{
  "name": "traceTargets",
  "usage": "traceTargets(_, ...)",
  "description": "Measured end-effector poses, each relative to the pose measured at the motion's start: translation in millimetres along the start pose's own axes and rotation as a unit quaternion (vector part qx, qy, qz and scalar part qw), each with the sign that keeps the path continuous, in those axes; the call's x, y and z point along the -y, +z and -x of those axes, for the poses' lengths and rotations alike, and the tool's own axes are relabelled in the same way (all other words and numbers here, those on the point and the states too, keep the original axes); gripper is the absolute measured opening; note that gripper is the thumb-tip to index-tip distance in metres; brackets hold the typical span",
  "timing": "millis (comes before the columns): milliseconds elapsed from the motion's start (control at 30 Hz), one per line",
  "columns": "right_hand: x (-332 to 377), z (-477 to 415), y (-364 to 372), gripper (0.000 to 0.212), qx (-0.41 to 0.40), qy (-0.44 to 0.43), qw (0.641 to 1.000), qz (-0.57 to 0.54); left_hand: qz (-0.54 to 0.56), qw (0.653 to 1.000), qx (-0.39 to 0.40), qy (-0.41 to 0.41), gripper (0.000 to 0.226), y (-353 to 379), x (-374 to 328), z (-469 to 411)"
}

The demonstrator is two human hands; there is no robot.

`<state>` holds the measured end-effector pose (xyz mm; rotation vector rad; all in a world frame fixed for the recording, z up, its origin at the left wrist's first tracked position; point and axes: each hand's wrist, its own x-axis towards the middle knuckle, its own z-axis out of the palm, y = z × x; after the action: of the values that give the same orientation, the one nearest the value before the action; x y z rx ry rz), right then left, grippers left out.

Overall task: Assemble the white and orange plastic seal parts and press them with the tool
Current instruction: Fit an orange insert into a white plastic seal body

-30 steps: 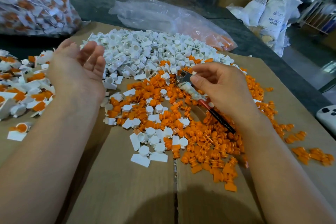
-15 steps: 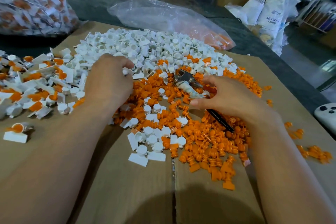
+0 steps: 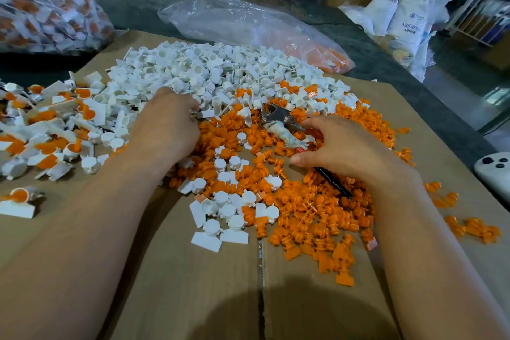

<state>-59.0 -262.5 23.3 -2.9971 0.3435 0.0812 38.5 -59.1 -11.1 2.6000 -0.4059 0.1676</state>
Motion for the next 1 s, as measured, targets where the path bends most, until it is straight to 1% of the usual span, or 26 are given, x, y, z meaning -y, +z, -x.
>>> traceTargets(100,0.2,0.6,-0.3,0.077,-0.001,0.002,1.0,-0.003,0.025,0.999,-0.03,-0.004,0.033,-0.4,0.2,-0.1)
traceTargets(167,0.9,0.9,-0.4,0.076,-0.003,0.002,1.0,-0.007,0.024,0.999,-0.035,-0.013,0.034,-0.3,0.6,-0.1)
traceTargets(267,1.0,1.2,0.6,0.075,-0.007,0.002,1.0,-0.006,0.003,1.0,-0.024,-0.008,0.026,1.2,2.1,-1.6)
traceTargets(333,0.0,0.5,1.3,0.075,-0.011,0.001,1.0,-0.007,0.013,0.999,-0.032,0.002,0.018,1.1,2.7,-2.0)
traceTargets(400,-0.8,-0.1,1.9,0.073,-0.011,0.002,1.0,-0.008,0.019,0.999,-0.043,0.014,0.006,0.2,2.4,-0.8)
traceTargets(433,-0.8,-0.4,1.9,0.07,-0.016,0.003,1.0,-0.01,0.025,0.998,-0.052,0.016,0.004,-0.1,2.3,-0.5)
traceTargets(467,-0.4,-0.7,1.4,0.067,-0.034,0.003,0.999,-0.016,0.035,0.997,-0.065,0.016,0.009,-0.5,1.8,0.1)
traceTargets(533,1.7,-0.2,-0.6,0.052,-0.112,-0.002,0.992,-0.053,0.075,0.992,-0.105,0.018,0.01,-2.4,0.3,1.7)
traceTargets(600,6.2,1.8,-2.7,0.032,-0.183,-0.029,0.975,-0.121,0.146,0.981,-0.126,0.018,0.012,-6.2,-3.6,4.0)
traceTargets(633,9.9,3.2,-3.4,0.023,-0.19,-0.045,0.969,-0.151,0.2,0.972,-0.119,0.017,0.014,-8.9,-6.4,6.1)
traceTargets(700,18.1,4.7,-1.0,0.014,-0.164,-0.074,0.968,-0.173,0.309,0.947,-0.088,0.023,0.019,-14.2,-12.7,12.5)
traceTargets(733,21.4,4.8,1.6,0.013,-0.15,-0.087,0.97,-0.172,0.339,0.937,-0.074,0.033,0.02,-15.6,-15.7,15.7)
traceTargets(867,30.0,5.0,8.8,0.017,-0.124,-0.115,0.973,-0.156,0.387,0.919,-0.023,0.068,0.018,-13.7,-25.9,26.0)
traceTargets(933,31.8,5.0,11.0,0.02,-0.103,-0.119,0.979,-0.128,0.399,0.914,-0.002,0.077,0.022,-12.3,-28.0,28.6)
traceTargets(1000,32.9,4.0,14.3,0.024,-0.081,-0.123,0.985,-0.085,0.401,0.912,0.002,0.086,0.022,-11.4,-28.4,29.5)
